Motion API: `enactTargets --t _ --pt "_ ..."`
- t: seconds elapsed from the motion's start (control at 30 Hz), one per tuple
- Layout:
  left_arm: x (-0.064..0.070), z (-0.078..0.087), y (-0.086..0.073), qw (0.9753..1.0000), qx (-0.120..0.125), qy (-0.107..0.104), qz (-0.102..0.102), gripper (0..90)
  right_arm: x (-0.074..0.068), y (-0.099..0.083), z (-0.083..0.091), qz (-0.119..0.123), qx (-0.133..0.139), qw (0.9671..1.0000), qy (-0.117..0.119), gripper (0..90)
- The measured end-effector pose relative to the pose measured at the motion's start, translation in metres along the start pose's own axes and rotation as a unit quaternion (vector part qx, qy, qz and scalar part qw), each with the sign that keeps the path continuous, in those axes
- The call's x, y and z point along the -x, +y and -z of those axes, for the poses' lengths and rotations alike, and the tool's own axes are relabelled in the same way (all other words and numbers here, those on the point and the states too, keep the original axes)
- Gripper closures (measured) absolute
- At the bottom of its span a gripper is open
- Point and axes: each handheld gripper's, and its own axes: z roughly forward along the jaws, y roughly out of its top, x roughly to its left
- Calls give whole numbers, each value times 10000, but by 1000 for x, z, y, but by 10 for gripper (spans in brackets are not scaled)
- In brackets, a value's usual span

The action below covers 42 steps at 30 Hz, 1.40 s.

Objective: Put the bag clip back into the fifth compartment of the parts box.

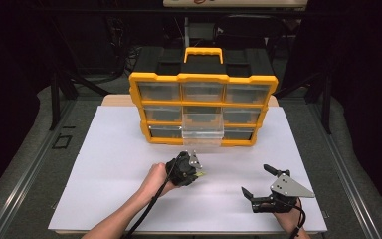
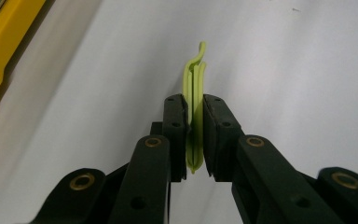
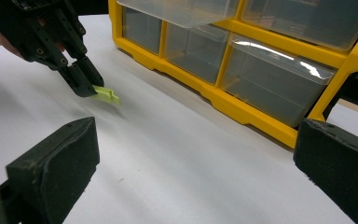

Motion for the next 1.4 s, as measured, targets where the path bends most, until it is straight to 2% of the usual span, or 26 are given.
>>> enactTargets --t 0.37,1.13,1.4 --pt "-2 10 -9 10000 22 82 29 803 0 0 0 1 -29 10000 25 0" --pt "-22 26 -42 9983 -66 286 498 804 0 0 0 41 -35 10000 47 0" --pt "-31 33 -48 9973 -29 384 622 803 -1 0 0 48 -32 10000 50 0"
